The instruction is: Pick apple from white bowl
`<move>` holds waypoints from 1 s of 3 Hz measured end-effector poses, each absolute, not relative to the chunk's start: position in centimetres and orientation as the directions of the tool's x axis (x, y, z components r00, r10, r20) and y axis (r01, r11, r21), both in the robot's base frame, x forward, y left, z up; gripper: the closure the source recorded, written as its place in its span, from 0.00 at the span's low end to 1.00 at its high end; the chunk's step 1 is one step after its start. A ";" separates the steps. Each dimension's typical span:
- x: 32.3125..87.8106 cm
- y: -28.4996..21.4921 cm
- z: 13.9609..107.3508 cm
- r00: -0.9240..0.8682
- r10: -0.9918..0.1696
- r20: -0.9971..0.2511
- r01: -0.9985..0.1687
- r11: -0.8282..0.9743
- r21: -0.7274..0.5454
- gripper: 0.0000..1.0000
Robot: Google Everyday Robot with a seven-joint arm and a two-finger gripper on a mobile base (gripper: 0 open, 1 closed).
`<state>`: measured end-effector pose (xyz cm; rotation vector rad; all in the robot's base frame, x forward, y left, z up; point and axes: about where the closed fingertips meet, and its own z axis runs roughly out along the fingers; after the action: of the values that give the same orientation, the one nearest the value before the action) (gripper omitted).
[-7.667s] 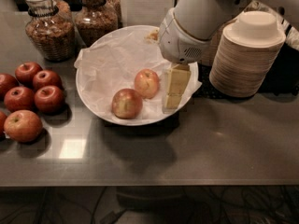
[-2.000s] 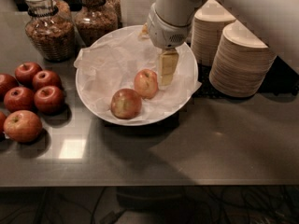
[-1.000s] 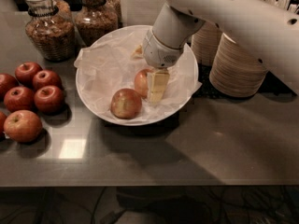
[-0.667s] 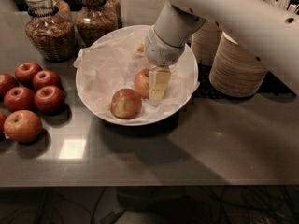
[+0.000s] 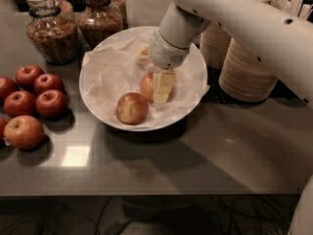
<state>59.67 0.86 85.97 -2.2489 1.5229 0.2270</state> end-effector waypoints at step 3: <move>59.1 1.0 84.9 0.377 -0.847 -0.375 -0.924 -0.315 -0.219 0.78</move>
Offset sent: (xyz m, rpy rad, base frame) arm -0.0049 0.0015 -0.0091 0.0066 0.0267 -0.0006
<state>59.11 1.03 84.93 -2.2491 1.5357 0.2671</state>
